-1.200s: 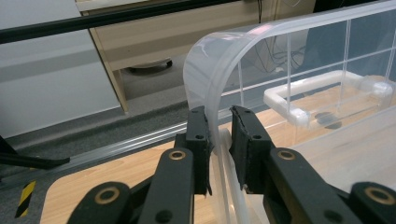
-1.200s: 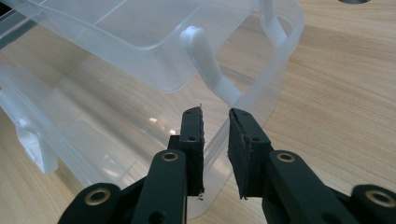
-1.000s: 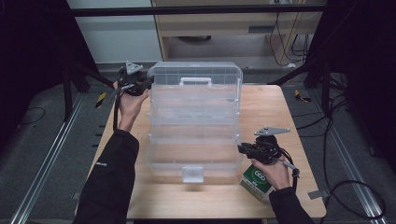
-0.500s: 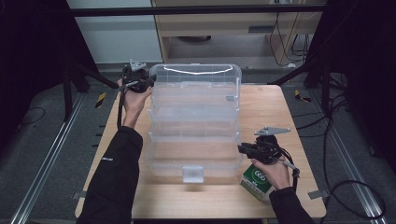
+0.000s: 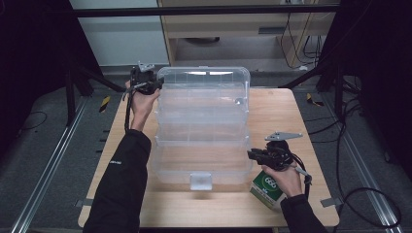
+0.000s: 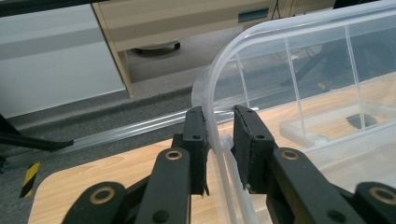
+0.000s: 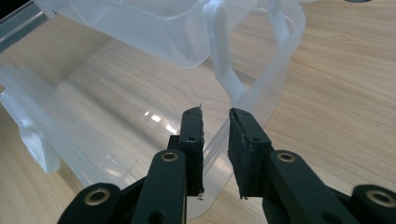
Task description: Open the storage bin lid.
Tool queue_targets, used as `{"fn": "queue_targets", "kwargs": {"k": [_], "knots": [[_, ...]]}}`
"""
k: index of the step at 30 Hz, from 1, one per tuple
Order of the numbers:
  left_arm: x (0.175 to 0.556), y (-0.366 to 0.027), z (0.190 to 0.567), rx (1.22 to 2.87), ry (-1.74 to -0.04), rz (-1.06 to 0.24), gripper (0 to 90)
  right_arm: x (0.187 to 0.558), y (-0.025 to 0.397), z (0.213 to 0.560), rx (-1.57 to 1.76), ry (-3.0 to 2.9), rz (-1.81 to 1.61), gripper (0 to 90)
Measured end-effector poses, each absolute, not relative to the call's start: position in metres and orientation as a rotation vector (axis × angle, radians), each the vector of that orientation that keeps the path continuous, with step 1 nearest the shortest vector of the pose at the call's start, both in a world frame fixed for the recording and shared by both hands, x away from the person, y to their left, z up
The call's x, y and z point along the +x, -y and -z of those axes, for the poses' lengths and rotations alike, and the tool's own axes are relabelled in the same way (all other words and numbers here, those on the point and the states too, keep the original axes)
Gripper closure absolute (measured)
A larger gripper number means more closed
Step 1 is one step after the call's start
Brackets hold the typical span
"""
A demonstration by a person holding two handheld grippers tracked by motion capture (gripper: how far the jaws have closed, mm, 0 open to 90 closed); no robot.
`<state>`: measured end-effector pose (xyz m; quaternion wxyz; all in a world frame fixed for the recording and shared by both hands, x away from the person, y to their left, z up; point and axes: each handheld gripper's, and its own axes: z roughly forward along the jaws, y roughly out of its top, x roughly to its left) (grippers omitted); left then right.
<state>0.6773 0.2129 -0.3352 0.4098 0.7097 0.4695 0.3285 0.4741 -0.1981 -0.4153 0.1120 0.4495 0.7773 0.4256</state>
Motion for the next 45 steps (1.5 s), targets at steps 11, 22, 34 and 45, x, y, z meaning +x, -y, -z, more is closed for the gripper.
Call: {"fn": "queue_targets", "kwargs": {"k": [11,22,34,45], "knots": [[0.680,-0.215,0.340,1.782,-1.228,-0.838,71.9,0.474,0.199,0.416,1.307,-2.281,-1.250,75.5],[0.635,-0.245,0.324,1.738,-1.174,-0.760,63.5,0.475,0.199,0.416,1.318,-2.276,-1.265,75.9],[0.561,-0.253,0.310,1.879,-0.997,-0.718,57.0,0.476,0.199,0.415,1.309,-2.287,-1.254,75.8],[0.510,-0.259,0.322,1.957,-0.937,-0.639,55.3,0.476,0.198,0.414,1.310,-2.294,-1.232,75.8]]}}
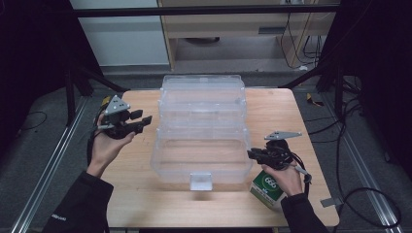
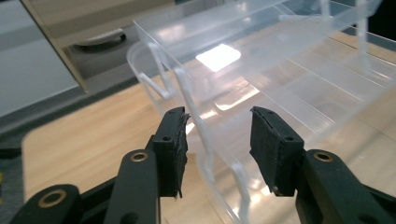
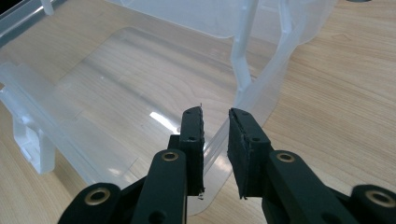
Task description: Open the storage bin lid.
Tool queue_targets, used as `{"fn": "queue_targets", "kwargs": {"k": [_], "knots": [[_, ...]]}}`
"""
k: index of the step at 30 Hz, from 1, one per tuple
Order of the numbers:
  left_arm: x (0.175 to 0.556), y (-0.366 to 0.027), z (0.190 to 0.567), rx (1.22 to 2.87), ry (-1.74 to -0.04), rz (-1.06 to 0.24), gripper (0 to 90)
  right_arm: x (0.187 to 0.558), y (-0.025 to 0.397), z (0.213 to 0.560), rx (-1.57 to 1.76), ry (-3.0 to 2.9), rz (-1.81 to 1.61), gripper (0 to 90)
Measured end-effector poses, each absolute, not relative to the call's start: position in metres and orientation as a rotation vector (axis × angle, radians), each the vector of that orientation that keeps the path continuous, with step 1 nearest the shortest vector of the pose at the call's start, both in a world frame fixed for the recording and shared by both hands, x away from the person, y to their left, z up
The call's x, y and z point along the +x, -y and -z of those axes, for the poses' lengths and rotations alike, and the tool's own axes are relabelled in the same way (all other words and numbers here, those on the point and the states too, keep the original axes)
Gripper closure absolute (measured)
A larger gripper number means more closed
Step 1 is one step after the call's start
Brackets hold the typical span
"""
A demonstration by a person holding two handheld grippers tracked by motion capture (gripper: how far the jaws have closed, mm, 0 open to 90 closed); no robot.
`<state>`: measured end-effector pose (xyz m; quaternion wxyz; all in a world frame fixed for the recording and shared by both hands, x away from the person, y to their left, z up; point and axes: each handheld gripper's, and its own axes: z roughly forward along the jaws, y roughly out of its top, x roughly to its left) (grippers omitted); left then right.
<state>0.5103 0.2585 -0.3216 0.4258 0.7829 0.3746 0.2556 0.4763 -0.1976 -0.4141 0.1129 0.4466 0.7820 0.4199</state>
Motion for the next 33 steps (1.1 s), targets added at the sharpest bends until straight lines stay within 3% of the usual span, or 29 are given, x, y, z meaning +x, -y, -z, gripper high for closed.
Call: {"fn": "queue_targets", "kwargs": {"k": [11,17,33], "knots": [[0.492,-0.259,0.385,2.006,-0.912,-0.516,59.3,0.476,0.197,0.414,1.315,-2.293,-1.231,75.8],[0.486,-0.253,0.407,2.048,-0.983,-0.477,60.9,0.476,0.197,0.414,1.315,-2.292,-1.230,75.8],[0.481,-0.253,0.417,2.046,-1.042,-0.442,66.5,0.476,0.197,0.414,1.307,-2.294,-1.224,75.8]]}}
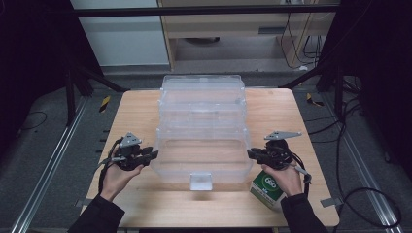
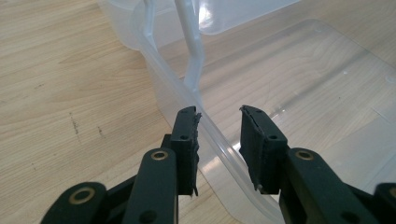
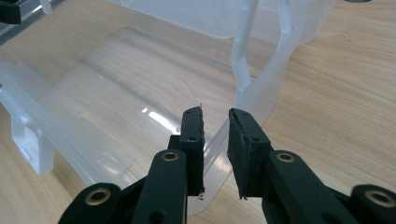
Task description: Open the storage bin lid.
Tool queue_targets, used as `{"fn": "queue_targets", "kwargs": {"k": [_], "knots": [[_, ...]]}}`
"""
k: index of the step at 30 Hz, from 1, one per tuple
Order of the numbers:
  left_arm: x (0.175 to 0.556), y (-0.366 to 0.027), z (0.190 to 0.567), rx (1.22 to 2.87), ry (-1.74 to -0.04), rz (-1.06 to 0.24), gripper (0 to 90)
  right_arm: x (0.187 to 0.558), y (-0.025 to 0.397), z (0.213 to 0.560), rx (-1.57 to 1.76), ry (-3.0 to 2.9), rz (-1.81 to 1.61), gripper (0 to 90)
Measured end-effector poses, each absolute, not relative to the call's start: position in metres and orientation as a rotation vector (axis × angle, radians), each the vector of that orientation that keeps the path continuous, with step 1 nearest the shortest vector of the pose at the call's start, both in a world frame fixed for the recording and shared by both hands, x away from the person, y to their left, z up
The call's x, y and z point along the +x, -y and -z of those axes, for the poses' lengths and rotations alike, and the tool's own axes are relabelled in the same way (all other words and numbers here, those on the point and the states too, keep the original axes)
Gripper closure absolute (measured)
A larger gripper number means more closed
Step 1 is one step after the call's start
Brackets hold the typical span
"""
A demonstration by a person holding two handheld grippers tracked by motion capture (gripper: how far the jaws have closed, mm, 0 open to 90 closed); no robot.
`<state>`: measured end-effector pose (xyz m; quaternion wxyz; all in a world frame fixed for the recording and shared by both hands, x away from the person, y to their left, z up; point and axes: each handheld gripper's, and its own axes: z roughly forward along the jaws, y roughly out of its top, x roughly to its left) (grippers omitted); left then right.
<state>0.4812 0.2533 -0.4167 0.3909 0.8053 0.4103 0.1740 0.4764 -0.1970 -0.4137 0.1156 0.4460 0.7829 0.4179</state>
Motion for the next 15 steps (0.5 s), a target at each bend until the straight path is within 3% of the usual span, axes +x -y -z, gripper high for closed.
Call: {"fn": "queue_targets", "kwargs": {"k": [8,15], "knots": [[0.480,-0.256,0.415,2.035,-1.032,-0.480,63.1,0.476,0.196,0.413,1.305,-2.296,-1.206,75.0],[0.478,-0.270,0.407,1.978,-1.018,-0.518,50.9,0.468,0.203,0.401,1.284,-2.241,-1.203,59.0]]}}
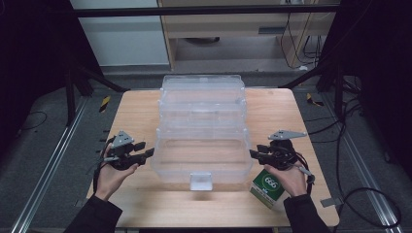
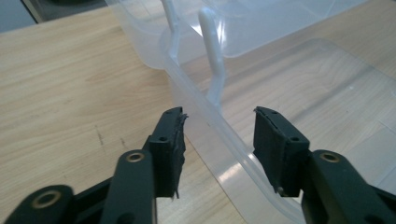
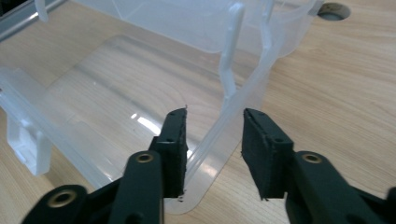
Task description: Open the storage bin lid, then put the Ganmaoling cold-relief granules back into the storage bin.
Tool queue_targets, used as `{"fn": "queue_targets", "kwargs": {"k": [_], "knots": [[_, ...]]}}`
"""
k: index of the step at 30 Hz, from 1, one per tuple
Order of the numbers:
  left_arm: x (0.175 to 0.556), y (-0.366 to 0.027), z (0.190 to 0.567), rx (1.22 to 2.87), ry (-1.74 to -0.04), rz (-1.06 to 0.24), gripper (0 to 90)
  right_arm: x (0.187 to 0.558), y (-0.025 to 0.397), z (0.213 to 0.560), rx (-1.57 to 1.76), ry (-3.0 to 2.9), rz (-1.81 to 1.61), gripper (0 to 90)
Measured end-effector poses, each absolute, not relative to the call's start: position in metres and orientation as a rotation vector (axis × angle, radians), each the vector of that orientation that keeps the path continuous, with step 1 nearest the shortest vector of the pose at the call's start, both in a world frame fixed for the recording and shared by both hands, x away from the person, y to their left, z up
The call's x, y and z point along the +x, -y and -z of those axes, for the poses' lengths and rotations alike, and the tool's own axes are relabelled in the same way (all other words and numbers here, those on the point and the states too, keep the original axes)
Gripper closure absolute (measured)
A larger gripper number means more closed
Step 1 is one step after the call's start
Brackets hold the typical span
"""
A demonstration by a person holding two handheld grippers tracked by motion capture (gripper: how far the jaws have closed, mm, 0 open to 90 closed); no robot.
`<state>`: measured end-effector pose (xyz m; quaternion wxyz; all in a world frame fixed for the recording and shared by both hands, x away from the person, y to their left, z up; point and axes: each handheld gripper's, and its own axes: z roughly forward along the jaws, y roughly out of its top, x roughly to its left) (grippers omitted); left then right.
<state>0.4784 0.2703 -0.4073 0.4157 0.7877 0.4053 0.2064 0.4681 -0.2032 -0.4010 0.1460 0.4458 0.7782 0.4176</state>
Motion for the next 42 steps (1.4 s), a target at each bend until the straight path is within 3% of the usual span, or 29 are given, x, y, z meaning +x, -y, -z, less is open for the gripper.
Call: {"fn": "queue_targets", "kwargs": {"k": [9,16,24,42], "knots": [[0.485,-0.293,0.414,1.933,-1.115,-0.600,42.3,0.449,0.222,0.384,1.303,-2.255,-1.118,37.7],[0.494,-0.309,0.427,1.931,-1.206,-0.621,38.3,0.439,0.223,0.370,1.285,-2.340,-0.993,29.2],[0.497,-0.317,0.434,1.932,-1.246,-0.618,37.1,0.433,0.216,0.359,1.294,-2.425,-0.865,22.2],[0.501,-0.321,0.445,1.981,-1.273,-0.621,36.9,0.429,0.205,0.359,1.244,-2.578,-0.660,16.0]]}}
